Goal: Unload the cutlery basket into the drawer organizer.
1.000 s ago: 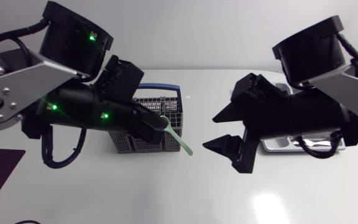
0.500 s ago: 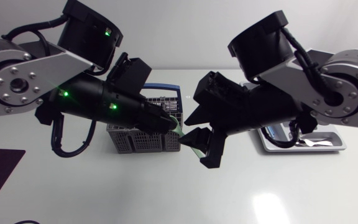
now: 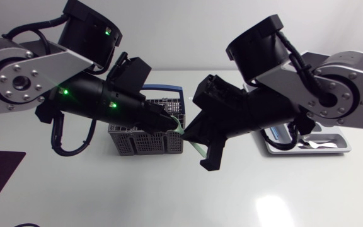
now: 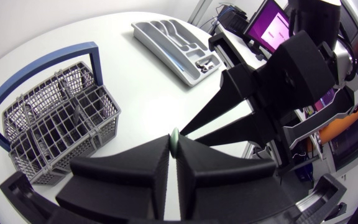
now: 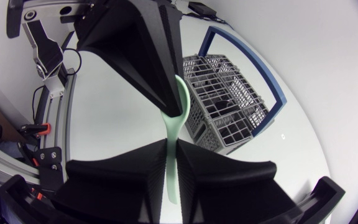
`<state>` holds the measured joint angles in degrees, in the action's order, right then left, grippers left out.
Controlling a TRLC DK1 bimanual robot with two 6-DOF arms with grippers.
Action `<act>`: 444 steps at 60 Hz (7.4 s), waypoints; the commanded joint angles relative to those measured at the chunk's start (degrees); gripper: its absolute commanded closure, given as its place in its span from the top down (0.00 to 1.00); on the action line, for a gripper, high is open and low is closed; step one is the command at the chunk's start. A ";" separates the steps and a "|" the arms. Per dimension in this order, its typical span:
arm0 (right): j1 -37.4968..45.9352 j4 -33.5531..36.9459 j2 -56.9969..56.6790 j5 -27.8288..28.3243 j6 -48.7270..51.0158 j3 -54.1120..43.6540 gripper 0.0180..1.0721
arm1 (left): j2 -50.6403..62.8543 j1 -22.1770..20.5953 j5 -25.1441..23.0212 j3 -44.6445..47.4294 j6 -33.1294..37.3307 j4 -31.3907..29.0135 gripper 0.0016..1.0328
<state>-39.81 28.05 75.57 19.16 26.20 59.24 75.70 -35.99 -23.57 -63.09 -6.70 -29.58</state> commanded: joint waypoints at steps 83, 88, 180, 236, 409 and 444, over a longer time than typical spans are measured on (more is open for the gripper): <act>45.96 25.65 3.79 8.70 44.47 0.35 0.05 | 6.39 -2.95 31.39 -0.28 11.88 2.34 0.88; 51.33 26.70 6.70 8.35 49.74 2.37 0.05 | 7.44 -3.91 33.33 -0.28 12.15 2.95 0.88; 63.63 19.93 13.81 -0.79 60.73 8.26 0.88 | 20.80 -7.25 49.76 -6.17 10.13 6.82 0.54; 43.15 24.77 -6.05 1.85 44.64 -0.36 0.88 | 21.07 -5.67 51.08 -2.92 9.95 10.86 0.05; 3.51 3.32 5.11 5.80 0.96 8.70 0.32 | -4.86 -3.65 13.47 1.57 -0.33 11.92 0.04; 4.04 4.11 6.26 6.77 0.87 8.17 0.05 | -4.42 -2.42 12.32 1.22 -0.68 12.09 0.45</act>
<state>-35.53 31.53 80.68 25.52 27.40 67.05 70.67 -39.31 -10.70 -59.64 -6.11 -17.78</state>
